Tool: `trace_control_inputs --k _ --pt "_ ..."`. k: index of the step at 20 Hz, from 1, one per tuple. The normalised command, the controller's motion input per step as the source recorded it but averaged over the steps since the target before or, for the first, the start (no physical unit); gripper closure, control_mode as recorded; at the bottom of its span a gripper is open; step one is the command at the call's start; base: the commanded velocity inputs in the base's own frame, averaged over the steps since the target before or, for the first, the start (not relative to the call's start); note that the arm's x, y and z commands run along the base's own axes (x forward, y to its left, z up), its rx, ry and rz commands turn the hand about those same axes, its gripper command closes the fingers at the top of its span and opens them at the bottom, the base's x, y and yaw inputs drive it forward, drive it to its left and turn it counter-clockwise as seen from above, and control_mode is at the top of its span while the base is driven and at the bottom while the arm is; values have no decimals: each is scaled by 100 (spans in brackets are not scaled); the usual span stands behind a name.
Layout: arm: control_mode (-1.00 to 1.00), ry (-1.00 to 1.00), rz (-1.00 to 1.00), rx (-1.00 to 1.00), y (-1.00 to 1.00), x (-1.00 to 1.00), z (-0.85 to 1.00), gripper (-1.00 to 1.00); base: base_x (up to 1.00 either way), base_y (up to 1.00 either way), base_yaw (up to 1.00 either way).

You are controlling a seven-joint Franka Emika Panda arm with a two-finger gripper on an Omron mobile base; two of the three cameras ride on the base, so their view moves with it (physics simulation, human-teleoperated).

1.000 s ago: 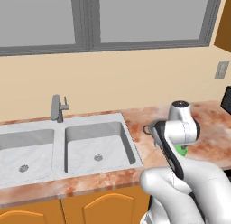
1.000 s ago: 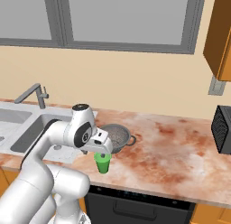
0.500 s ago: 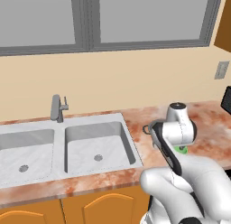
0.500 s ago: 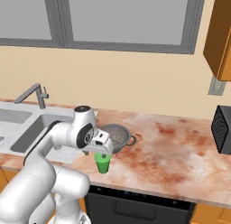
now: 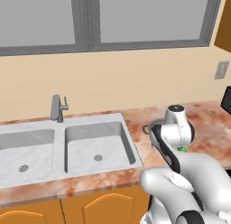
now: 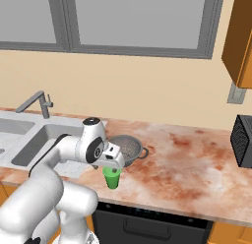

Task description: Place the colander in the left basin and the cup in the right basin of the sink.

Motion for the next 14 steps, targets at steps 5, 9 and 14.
trace_control_inputs --k 5,9,14 --pt "-100 0 0 1 0 0 -21 100 0 0 0" --pt "-100 1 -3 3 0 -11 -19 100 0 0 0" --pt "-100 1 -8 1 3 -4 -9 100 0 0 0"
